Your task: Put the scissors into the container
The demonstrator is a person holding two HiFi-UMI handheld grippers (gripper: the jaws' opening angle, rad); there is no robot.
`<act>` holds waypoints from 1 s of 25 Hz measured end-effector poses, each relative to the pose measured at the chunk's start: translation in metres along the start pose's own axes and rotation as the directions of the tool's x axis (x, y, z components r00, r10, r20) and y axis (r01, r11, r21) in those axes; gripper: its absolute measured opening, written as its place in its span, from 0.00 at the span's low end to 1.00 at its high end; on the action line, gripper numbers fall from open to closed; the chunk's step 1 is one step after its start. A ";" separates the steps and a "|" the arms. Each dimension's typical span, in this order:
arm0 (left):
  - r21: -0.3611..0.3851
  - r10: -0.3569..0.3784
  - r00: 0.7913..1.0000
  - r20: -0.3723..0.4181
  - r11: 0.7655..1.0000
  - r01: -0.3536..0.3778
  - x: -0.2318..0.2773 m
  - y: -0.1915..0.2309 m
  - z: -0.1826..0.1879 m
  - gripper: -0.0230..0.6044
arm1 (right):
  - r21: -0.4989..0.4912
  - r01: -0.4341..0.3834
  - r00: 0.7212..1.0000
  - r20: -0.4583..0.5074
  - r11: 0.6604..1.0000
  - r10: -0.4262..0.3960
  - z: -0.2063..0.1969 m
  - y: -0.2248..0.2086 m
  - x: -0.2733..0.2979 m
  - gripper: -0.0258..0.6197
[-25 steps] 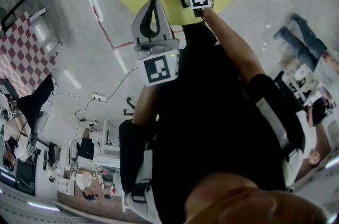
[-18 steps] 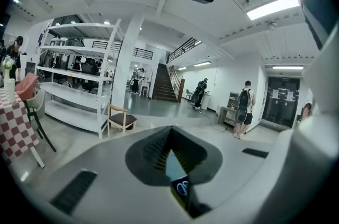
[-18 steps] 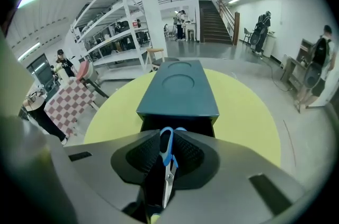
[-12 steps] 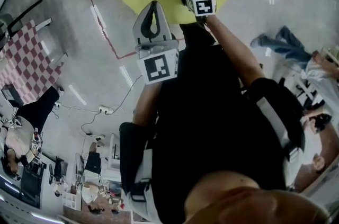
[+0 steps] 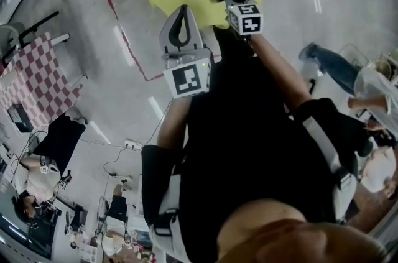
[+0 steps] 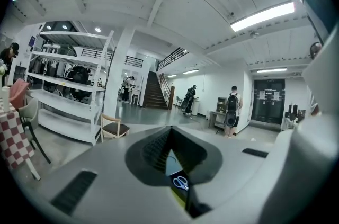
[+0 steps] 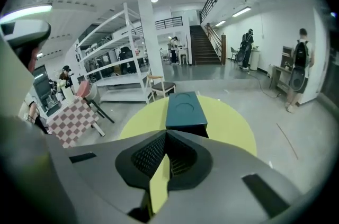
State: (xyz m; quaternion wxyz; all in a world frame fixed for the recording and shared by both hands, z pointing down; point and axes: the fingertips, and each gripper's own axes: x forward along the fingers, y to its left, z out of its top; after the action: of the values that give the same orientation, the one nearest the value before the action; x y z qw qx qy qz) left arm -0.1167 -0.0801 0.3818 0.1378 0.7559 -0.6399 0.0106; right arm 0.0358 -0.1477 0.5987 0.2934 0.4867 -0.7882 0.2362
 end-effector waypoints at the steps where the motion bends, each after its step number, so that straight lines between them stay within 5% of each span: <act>1: 0.003 -0.008 1.000 -0.001 1.000 0.008 -0.006 -0.003 -0.001 0.03 | 0.007 0.001 1.000 0.018 1.000 -0.001 0.001 0.002 -0.012 0.04; 13: 0.010 -0.040 0.999 0.025 0.999 0.039 -0.036 -0.025 0.009 0.03 | 0.048 -0.045 0.972 0.231 0.998 0.032 0.040 0.020 -0.127 0.04; 25: 0.028 -0.027 1.000 0.004 0.999 0.027 -0.041 -0.061 0.009 0.03 | -0.025 -0.133 0.916 0.379 0.991 0.132 0.076 0.031 -0.219 0.04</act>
State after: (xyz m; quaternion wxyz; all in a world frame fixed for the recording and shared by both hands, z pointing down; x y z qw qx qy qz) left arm -0.0664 -0.0341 0.3532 0.1257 0.7665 -0.6296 0.0160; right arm 0.0671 -0.0476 0.3899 0.1183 0.4689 -0.8610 0.1574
